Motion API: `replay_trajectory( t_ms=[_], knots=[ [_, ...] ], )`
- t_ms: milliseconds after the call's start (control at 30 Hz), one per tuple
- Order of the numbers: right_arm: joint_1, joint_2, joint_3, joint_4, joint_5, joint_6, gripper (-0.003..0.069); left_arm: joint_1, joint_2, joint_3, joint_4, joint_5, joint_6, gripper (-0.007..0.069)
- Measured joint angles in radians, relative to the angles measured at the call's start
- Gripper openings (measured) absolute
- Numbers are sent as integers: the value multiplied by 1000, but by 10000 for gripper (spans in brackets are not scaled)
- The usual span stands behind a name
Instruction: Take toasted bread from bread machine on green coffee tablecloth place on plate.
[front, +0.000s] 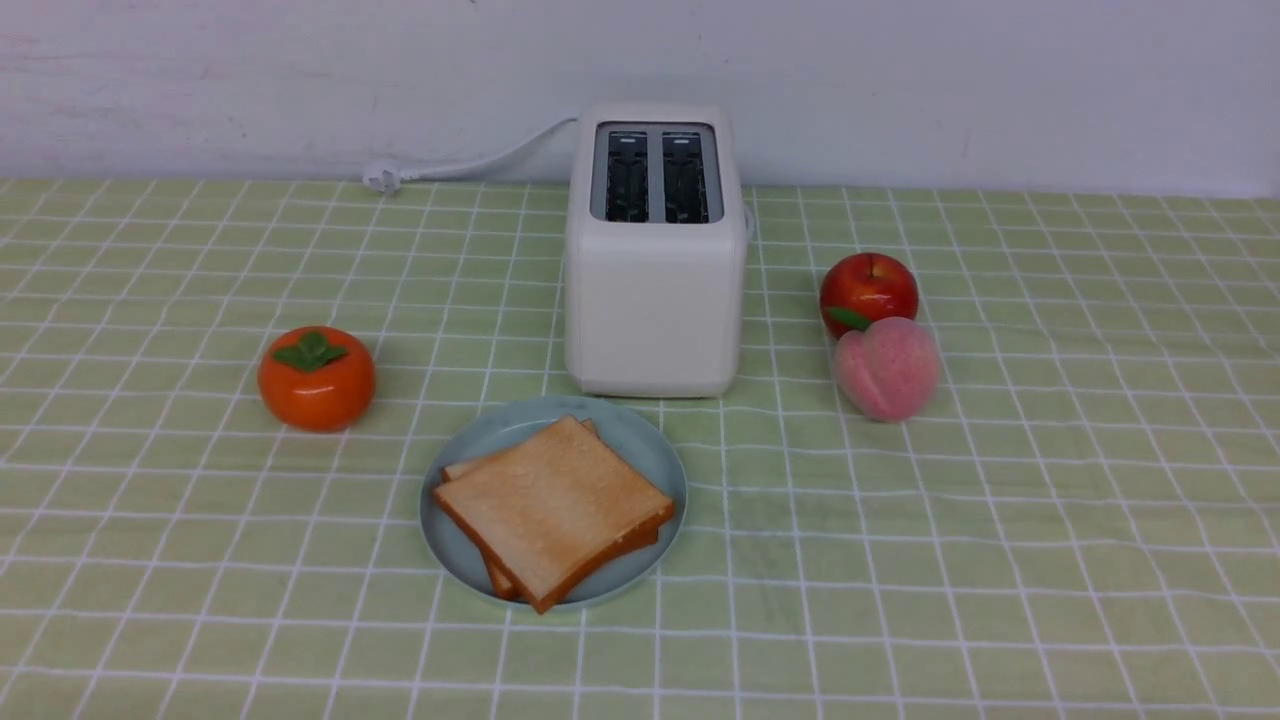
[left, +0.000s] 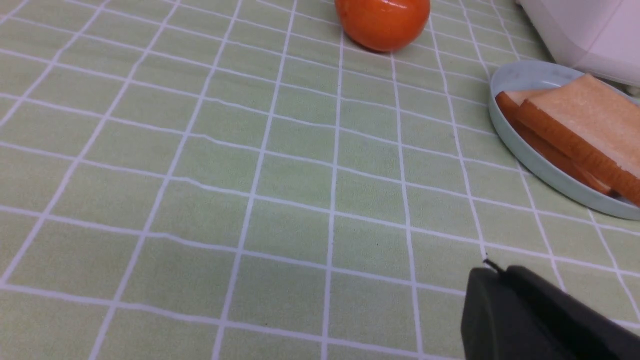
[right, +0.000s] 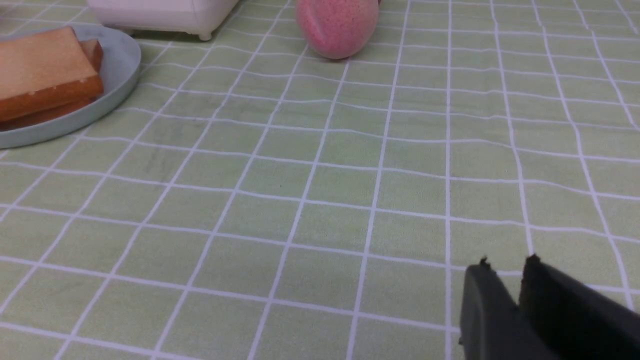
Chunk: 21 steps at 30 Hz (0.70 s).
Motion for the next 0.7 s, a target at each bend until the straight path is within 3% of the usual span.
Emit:
replay_trajectory(
  t_ms=[700],
  knots=[
    [0, 0, 0, 0, 1, 0, 143, 0, 0, 0, 0, 0, 0, 15]
  ],
)
